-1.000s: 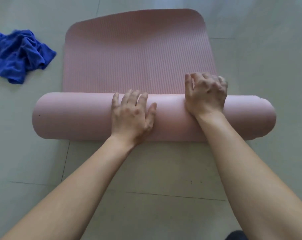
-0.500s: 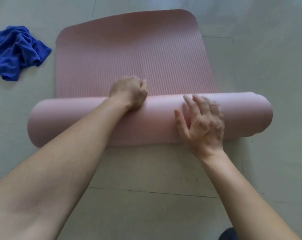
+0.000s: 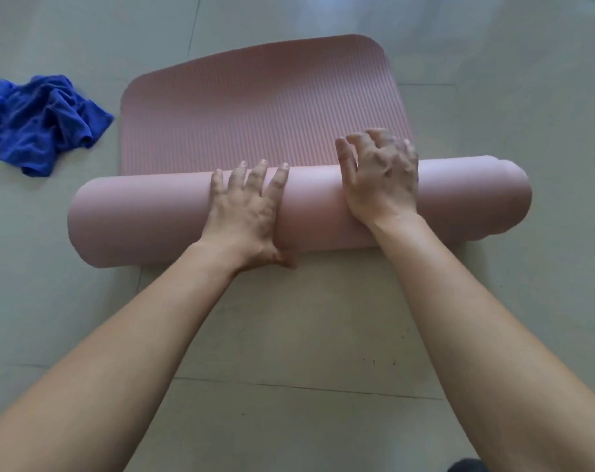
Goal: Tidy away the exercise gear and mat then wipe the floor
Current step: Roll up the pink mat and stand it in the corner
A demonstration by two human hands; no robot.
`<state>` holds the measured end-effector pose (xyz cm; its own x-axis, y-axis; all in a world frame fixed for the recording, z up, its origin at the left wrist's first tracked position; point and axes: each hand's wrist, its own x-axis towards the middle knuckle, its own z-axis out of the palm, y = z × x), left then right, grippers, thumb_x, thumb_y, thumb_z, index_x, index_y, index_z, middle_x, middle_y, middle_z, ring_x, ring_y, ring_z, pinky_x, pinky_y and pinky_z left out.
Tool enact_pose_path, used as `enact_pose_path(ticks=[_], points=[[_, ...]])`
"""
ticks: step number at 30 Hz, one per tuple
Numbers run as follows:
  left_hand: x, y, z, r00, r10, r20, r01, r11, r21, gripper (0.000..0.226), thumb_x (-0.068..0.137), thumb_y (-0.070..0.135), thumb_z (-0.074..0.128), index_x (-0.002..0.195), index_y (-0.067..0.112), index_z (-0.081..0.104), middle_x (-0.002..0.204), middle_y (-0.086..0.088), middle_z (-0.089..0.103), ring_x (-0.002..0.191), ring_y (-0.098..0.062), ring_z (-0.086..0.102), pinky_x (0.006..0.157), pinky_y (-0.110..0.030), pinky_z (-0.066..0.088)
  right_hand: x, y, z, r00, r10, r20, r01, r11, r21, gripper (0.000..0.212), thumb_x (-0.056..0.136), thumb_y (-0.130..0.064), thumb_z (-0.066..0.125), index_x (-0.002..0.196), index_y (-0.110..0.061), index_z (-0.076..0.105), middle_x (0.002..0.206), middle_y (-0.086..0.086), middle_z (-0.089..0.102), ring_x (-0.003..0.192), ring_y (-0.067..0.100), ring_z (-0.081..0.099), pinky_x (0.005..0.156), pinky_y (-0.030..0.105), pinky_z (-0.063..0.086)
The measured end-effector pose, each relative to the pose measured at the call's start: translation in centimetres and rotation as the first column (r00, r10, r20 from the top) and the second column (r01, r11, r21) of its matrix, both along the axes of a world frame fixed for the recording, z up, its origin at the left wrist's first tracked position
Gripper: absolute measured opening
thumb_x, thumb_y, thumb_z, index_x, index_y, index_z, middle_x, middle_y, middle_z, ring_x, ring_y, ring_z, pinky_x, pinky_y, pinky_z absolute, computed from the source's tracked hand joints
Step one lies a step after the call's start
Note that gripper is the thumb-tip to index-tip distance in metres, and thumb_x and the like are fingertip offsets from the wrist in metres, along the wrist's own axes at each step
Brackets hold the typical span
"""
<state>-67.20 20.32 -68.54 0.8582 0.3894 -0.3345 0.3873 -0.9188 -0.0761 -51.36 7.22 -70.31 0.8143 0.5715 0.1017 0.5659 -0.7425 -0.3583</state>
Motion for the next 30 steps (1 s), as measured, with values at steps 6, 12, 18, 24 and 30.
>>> enact_pose_path(ticks=[6, 12, 18, 24, 30], points=[[3.8, 3.0, 1.8, 1.000, -0.008, 0.028, 0.011, 0.993, -0.116, 0.100, 0.042, 0.077, 0.074, 0.129, 0.037, 0.046, 0.116, 0.002, 0.066, 0.107, -0.025, 0.062, 0.092, -0.040, 0.047, -2.3, -5.4, 0.8, 0.932, 0.356, -0.070, -0.362, 0.911, -0.195, 0.112, 0.072, -0.090, 0.040, 0.157, -0.022, 0.018, 0.163, 0.013, 0.016, 0.153, 0.028, 0.008, 0.123, 0.050, 0.001], [2.2, 1.6, 2.9, 0.978, -0.061, -0.198, -0.021, 0.921, -0.389, 0.094, 0.045, 0.076, 0.079, 0.124, 0.036, 0.049, 0.118, 0.007, 0.065, 0.113, -0.023, 0.059, 0.092, -0.036, 0.049, -3.6, -8.2, 1.9, 0.895, 0.438, -0.089, -0.435, 0.809, -0.396, 0.140, 0.040, -0.072, 0.083, 0.156, -0.031, 0.017, 0.143, 0.006, 0.040, 0.135, 0.031, 0.037, 0.117, 0.048, 0.021], [0.0, -0.3, 3.4, 0.976, -0.193, -0.096, 0.179, 0.973, -0.145, 0.145, 0.045, 0.090, 0.064, 0.154, 0.035, -0.015, 0.164, -0.005, -0.011, 0.151, -0.026, -0.007, 0.120, -0.055, 0.007, -0.7, -5.0, 3.8, 0.838, 0.435, -0.330, -0.533, 0.784, -0.320, 0.135, 0.045, -0.083, 0.075, 0.157, -0.033, 0.018, 0.143, 0.001, 0.051, 0.130, 0.025, 0.049, 0.111, 0.041, 0.035], [1.4, -0.2, 1.7, 0.988, -0.121, -0.096, 0.118, 0.992, -0.043, 0.140, 0.041, 0.077, 0.077, 0.152, 0.039, 0.000, 0.152, -0.006, 0.031, 0.139, -0.030, 0.030, 0.113, -0.053, 0.022, -3.8, -4.2, 2.4, 0.862, 0.472, -0.184, -0.504, 0.836, -0.218, 0.110, 0.065, -0.075, 0.061, 0.156, -0.033, 0.017, 0.158, 0.010, 0.030, 0.146, 0.026, 0.028, 0.123, 0.050, 0.009], [2.6, 1.3, 3.1, 0.947, -0.067, -0.313, -0.080, 0.897, -0.434, 0.114, 0.030, 0.086, 0.076, 0.131, 0.045, 0.045, 0.124, 0.016, 0.060, 0.115, -0.017, 0.058, 0.096, -0.036, 0.049, -4.0, -7.1, 3.5, 0.880, 0.366, -0.304, -0.457, 0.827, -0.328, 0.155, 0.037, -0.088, 0.072, 0.157, -0.034, -0.010, 0.159, 0.015, 0.010, 0.150, 0.031, 0.009, 0.124, 0.048, 0.002]])
